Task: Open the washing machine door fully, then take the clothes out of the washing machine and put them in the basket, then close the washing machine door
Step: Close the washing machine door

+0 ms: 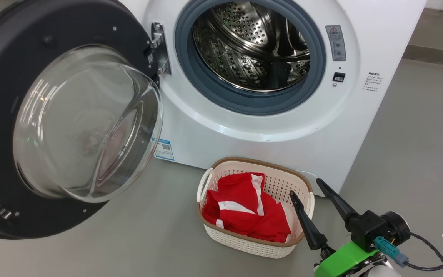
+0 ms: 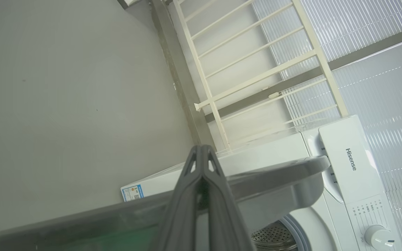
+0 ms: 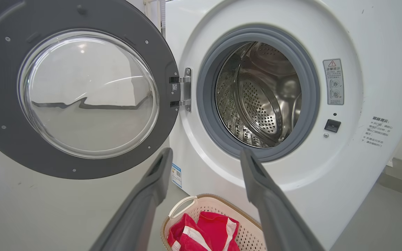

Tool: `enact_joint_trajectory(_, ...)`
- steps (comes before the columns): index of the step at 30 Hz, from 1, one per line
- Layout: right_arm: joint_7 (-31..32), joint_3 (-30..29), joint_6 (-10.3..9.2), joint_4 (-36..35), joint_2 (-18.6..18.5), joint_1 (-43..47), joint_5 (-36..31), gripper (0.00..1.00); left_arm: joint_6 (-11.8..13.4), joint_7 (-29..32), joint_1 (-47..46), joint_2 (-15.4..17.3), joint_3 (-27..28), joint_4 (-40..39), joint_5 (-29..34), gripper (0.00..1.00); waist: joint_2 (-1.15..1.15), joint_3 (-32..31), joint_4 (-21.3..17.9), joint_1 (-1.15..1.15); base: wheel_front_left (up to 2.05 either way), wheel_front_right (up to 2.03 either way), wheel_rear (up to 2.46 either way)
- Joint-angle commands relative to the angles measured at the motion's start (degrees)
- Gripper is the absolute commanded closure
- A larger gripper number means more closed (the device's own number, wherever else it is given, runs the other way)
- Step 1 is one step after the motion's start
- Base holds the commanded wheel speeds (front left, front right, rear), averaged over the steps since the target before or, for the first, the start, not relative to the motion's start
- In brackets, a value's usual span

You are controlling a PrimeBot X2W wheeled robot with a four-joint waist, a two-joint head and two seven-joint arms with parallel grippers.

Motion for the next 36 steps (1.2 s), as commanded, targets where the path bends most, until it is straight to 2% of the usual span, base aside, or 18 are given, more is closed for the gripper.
enact_joint_trajectory(1,-0.36,1.15,0.28,-1.21,0.00,-2.90,-0.54,0.00,-1.07,1.37,-1.44,2.85,0.33,-1.07,-0.77,1.00,0.00,0.16,-0.08,0.00,0.00,0.00,0.00)
enact_joint_trajectory(10,-0.36,0.89,0.28,-1.26,-0.12,-3.05,-0.81,0.00,-3.00,7.63,0.11,2.53,-0.27,-1.22,-2.36,1.00,0.00,0.34,-0.03,0.00,0.00,0.00,0.00)
enact_joint_trajectory(18,-0.36,0.87,0.28,-1.26,-0.06,-2.66,-0.44,0.00,-3.90,9.67,2.04,1.36,0.83,-3.39,-4.41,1.00,0.00,-0.06,0.33,0.00,0.00,0.00,0.00)
enact_joint_trajectory(29,-0.36,1.11,0.28,-1.33,0.05,-1.94,0.04,0.00,-4.55,12.49,7.06,-2.15,1.63,-9.27,-6.77,1.00,0.00,-1.22,0.83,0.00,0.00,0.00,0.00)
enact_joint_trajectory(36,-0.36,1.39,0.28,-1.49,0.07,-1.55,0.52,0.00,-4.29,14.83,11.24,-4.76,2.71,-16.47,-8.94,1.00,0.00,-1.61,0.75,0.00,0.00,0.00,0.00)
